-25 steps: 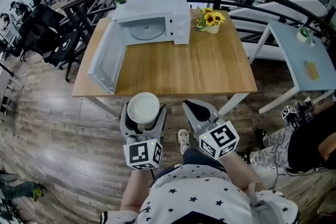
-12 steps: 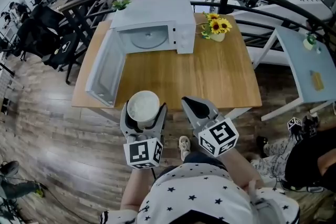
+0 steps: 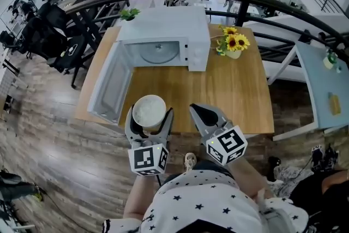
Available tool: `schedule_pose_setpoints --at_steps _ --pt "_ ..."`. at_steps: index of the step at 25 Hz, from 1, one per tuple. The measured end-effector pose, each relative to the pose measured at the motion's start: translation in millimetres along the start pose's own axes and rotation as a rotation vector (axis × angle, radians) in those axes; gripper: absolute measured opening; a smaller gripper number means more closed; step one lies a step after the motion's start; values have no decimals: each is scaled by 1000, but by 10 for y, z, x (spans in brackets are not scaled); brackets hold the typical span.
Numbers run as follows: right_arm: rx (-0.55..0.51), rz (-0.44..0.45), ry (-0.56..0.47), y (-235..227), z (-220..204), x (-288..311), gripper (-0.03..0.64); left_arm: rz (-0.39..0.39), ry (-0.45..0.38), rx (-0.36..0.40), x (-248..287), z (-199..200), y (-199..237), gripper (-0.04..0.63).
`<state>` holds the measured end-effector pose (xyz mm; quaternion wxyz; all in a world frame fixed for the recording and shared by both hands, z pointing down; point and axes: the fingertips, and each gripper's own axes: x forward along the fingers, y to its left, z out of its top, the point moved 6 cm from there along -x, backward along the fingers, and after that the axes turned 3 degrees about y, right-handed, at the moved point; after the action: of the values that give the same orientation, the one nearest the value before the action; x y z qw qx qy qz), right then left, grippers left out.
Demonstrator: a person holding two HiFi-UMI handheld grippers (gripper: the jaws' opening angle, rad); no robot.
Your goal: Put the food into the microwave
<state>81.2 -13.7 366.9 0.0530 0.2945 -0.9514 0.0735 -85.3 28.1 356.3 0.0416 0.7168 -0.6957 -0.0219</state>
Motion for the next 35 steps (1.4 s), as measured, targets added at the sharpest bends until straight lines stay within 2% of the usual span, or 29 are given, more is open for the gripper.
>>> schedule_pose_setpoints --at_steps 11,18,35 --pt "15 48 20 -470 36 439 5 41 20 -11 643 -56 156 489" --pt "22 67 47 -540 17 699 5 36 50 -1 935 -139 284 489" --pt "30 -23 70 -895 94 1432 5 -52 102 22 1871 -360 776 489"
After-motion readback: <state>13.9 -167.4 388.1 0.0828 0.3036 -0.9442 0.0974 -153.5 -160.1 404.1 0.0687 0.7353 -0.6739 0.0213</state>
